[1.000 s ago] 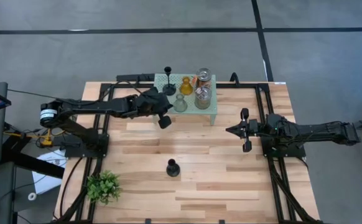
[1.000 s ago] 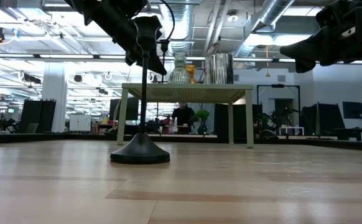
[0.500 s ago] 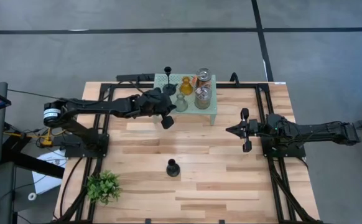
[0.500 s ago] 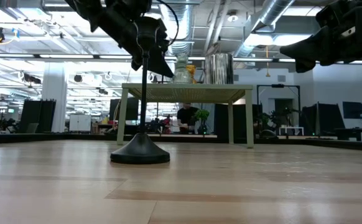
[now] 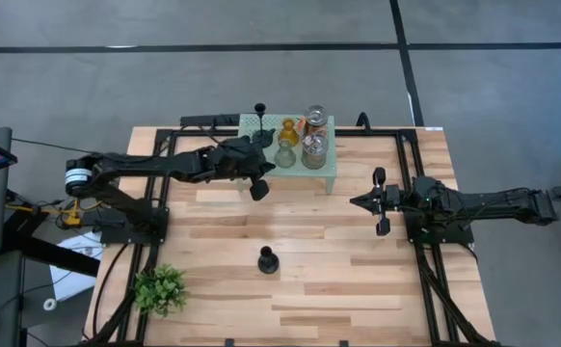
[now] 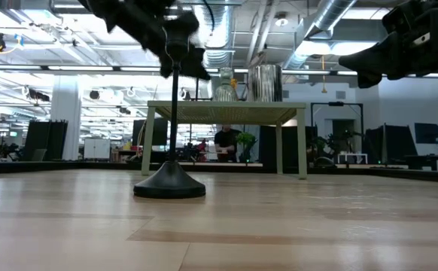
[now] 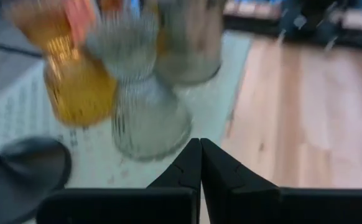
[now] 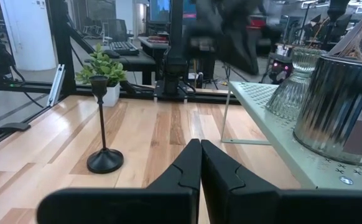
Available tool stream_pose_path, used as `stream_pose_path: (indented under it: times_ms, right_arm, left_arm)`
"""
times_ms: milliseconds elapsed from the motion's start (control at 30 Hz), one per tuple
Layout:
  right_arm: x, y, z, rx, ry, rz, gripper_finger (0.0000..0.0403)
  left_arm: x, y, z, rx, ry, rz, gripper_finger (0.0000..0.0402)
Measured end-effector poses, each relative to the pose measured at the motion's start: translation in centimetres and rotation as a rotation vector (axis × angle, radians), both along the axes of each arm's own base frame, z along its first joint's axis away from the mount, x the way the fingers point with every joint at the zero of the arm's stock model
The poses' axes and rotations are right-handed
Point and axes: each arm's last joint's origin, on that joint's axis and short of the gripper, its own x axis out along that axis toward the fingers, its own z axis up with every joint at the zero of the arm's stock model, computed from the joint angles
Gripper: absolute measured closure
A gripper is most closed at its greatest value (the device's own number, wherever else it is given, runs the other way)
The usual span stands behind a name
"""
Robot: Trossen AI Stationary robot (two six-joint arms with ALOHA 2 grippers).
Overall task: Pick & Place candle stick holders
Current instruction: Put the black holder on the shelf aligned with the other black holder
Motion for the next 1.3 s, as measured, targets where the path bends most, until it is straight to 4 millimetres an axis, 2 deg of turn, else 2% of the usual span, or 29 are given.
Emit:
stream_pose_path:
  times_ms: [200,367,500,633,700,967,1300]
  right_arm:
    - [0.0,0.0,0.0,0.000,0.001,0.000,0.0403]
    - [0.0,0.0,0.0,0.000,0.000,-0.001,0.0403]
    - [0.0,-0.1,0.0,0.000,-0.003,-0.008,0.0403]
    - [0.0,-0.2,0.0,0.000,-0.004,-0.019,0.0403]
    - [0.0,-0.2,0.0,0.000,-0.004,-0.019,0.0403]
    - [0.0,-0.2,0.1,0.000,-0.008,-0.019,0.0403]
    - [0.0,-0.2,0.1,0.000,-0.008,-0.019,0.0403]
  left_arm:
    - [-3.7,-2.5,3.2,0.000,-0.074,-0.093,0.0399]
    - [-7.0,-4.7,4.2,-0.105,-0.058,-0.187,0.0399]
    - [-8.0,-5.8,4.9,-0.211,-0.114,-0.191,0.0399]
    - [-8.0,-6.3,4.8,-0.295,-0.125,-0.153,0.0399]
    - [-7.7,-6.5,4.8,-0.316,-0.122,-0.204,0.0399]
    - [-6.8,-6.9,5.2,-0.286,-0.165,-0.381,0.0399]
    - [-5.9,-6.9,5.4,-0.269,-0.210,-0.395,0.0399]
